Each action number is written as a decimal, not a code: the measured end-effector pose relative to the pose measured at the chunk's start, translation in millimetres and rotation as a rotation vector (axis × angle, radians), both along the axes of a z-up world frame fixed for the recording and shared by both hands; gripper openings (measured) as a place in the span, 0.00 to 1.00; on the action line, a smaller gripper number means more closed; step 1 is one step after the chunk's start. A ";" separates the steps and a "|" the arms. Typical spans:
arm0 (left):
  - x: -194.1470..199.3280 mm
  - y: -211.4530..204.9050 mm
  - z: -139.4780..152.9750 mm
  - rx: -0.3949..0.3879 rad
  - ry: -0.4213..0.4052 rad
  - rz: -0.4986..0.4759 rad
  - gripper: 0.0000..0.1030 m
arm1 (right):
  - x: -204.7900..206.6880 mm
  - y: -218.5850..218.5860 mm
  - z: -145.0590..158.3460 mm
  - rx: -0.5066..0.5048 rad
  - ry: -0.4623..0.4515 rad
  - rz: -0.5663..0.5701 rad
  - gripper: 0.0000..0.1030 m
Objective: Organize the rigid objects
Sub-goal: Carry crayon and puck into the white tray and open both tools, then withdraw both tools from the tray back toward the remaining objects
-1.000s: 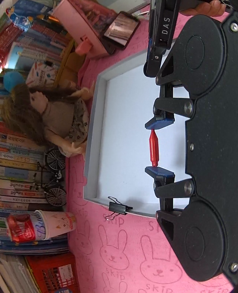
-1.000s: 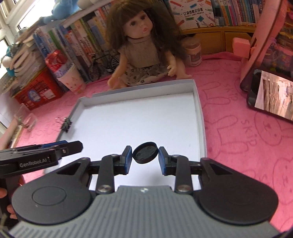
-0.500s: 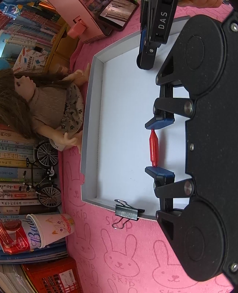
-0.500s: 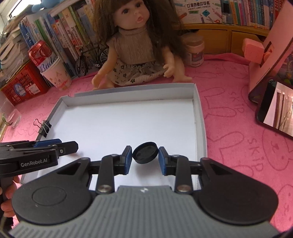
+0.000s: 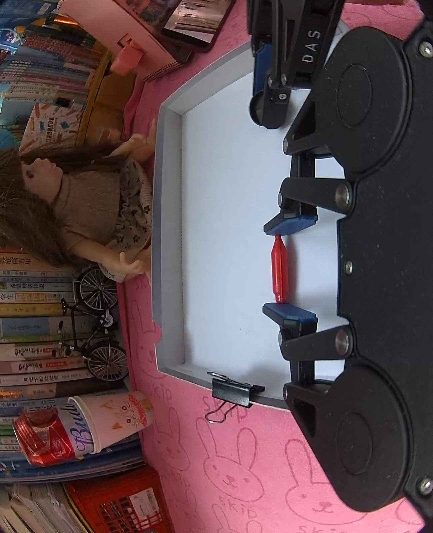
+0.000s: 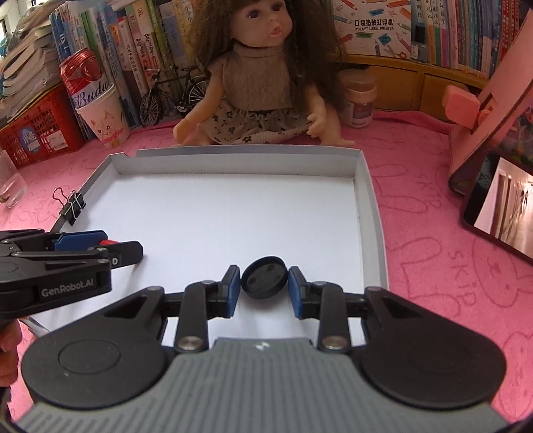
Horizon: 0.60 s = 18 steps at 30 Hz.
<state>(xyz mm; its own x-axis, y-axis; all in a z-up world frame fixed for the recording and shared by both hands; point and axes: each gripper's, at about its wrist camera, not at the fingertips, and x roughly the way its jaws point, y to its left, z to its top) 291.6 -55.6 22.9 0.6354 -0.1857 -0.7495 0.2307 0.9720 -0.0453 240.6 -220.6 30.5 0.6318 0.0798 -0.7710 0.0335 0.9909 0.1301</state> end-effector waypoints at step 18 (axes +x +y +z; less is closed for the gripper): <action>-75.5 26.4 44.1 -0.051 -0.181 0.028 0.84 | -58.9 -9.6 24.8 0.022 -0.151 0.013 0.85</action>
<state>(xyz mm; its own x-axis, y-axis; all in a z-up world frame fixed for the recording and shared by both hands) 216.1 -29.1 67.0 0.7642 -0.2009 -0.6128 0.2125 0.9756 -0.0548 181.7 -230.2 55.3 0.7394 0.1049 -0.6650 -0.0010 0.9880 0.1547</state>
